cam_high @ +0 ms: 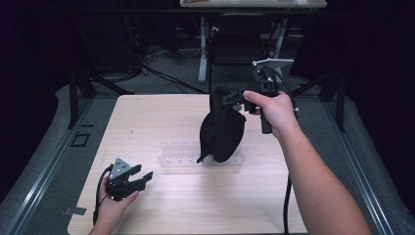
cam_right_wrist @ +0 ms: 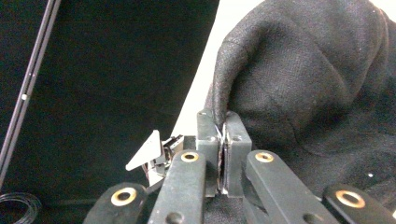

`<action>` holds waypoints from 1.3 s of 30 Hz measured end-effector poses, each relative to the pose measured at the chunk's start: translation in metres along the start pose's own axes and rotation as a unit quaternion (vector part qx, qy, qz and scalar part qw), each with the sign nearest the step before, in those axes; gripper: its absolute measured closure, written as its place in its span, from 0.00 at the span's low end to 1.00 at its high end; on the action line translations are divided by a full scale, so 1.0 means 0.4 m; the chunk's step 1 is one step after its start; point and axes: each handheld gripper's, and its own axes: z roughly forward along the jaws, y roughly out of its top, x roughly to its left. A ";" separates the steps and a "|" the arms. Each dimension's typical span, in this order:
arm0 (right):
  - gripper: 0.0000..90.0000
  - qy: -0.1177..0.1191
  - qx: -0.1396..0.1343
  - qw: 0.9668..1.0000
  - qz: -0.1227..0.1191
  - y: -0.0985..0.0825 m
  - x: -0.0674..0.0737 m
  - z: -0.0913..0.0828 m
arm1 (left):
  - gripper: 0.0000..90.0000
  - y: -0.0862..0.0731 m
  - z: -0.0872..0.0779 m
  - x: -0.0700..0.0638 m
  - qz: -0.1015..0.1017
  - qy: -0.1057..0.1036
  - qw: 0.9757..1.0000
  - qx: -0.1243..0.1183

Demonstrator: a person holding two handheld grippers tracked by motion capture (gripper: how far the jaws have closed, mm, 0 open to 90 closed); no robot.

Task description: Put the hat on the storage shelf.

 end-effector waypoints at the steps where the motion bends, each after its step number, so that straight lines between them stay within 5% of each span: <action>1: 0.98 0.004 0.001 1.000 0.000 -0.002 0.000 0.002 | 0.50 0.012 0.001 -0.007 0.002 -0.004 1.000 -0.004; 6: 0.97 0.007 0.000 1.000 0.003 -0.008 0.004 0.006 | 0.49 0.037 0.009 -0.025 -0.016 -0.031 0.999 -0.010; 23: 0.97 0.015 -0.004 1.000 0.006 -0.007 0.018 0.023 | 0.54 0.171 0.048 -0.144 0.048 -0.059 0.997 -0.020; 32: 0.97 0.018 -0.008 1.000 0.003 -0.007 0.021 0.029 | 0.62 0.224 0.062 -0.236 0.088 -0.094 0.991 -0.027; 39: 0.97 0.021 -0.010 1.000 0.001 -0.007 0.024 0.034 | 0.65 0.236 0.066 -0.274 0.109 -0.110 0.988 -0.028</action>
